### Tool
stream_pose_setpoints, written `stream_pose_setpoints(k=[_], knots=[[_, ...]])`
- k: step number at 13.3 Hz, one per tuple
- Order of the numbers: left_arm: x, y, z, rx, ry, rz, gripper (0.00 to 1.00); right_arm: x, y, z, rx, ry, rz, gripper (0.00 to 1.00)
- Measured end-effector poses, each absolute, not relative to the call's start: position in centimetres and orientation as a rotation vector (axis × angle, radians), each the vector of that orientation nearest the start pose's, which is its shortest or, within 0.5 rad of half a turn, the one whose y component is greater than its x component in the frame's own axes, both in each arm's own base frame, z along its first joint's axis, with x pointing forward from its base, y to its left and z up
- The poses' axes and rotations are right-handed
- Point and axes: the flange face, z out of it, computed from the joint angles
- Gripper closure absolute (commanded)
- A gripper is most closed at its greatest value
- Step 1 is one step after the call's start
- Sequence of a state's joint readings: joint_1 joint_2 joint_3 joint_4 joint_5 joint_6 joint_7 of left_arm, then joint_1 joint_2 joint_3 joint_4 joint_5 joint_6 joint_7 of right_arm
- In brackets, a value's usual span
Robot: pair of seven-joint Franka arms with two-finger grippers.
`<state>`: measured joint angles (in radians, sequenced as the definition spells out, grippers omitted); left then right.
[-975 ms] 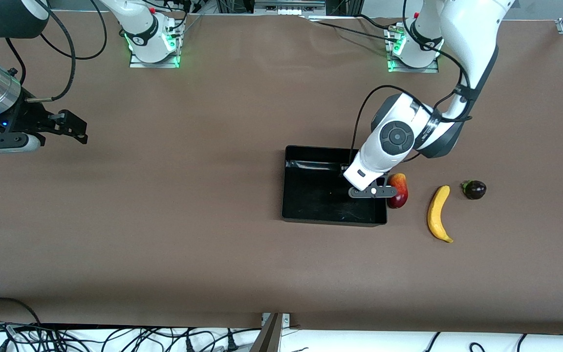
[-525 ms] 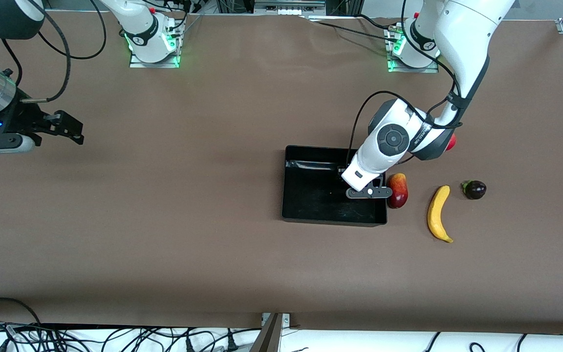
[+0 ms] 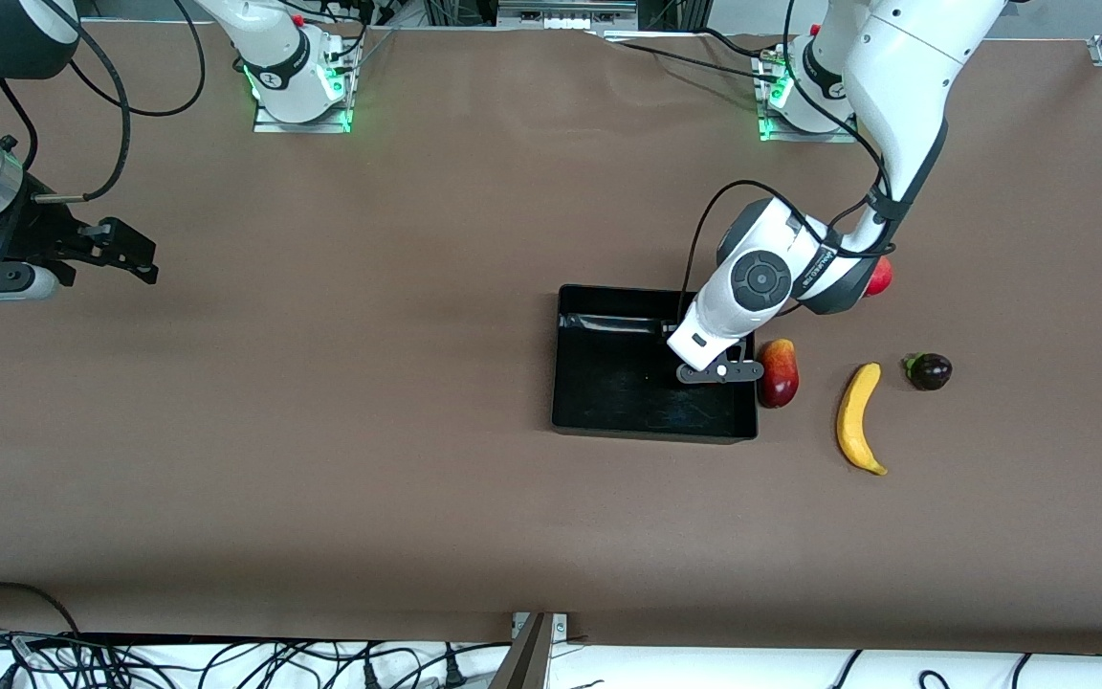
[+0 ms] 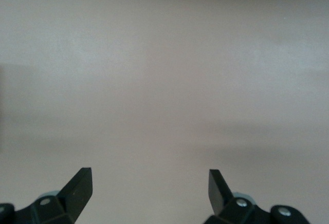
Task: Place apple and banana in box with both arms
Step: 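Lower the apple into the box and open the left gripper, then move the left gripper to the yellow banana and grasp it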
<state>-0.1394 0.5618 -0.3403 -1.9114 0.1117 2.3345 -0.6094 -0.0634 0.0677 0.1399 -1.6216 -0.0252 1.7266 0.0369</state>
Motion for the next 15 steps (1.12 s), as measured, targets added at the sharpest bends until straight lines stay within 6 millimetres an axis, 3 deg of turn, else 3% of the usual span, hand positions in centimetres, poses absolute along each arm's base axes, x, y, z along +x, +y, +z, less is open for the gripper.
stream_pose_setpoints(k=[3, 6, 8, 10, 12, 15], knots=[[55.8, -27.2, 22.1, -3.156, -0.187, 0.216, 0.00, 58.5, 4.0, 57.6, -3.154, -0.067, -0.062, 0.00], [57.4, -24.9, 27.9, -3.085, -0.245, 0.266, 0.00, 58.5, 4.0, 57.6, -3.154, -0.068, -0.062, 0.00], [59.4, -21.4, 32.8, -3.039, -0.333, 0.292, 0.00, 58.5, 4.0, 57.6, -3.153, -0.068, -0.062, 0.00], [61.9, -15.9, 36.1, -3.016, -0.466, 0.278, 0.00, 58.5, 4.1, 57.6, -3.153, -0.069, -0.063, 0.00], [63.4, -10.3, 36.2, -3.017, -0.504, 0.277, 0.00, 58.5, 4.1, 57.6, -3.153, -0.069, -0.063, 0.00], [65.0, -5.2, 32.6, -3.032, -0.490, 0.266, 0.00, 58.5, 4.1, 57.6, -3.153, -0.069, -0.063, 0.00]])
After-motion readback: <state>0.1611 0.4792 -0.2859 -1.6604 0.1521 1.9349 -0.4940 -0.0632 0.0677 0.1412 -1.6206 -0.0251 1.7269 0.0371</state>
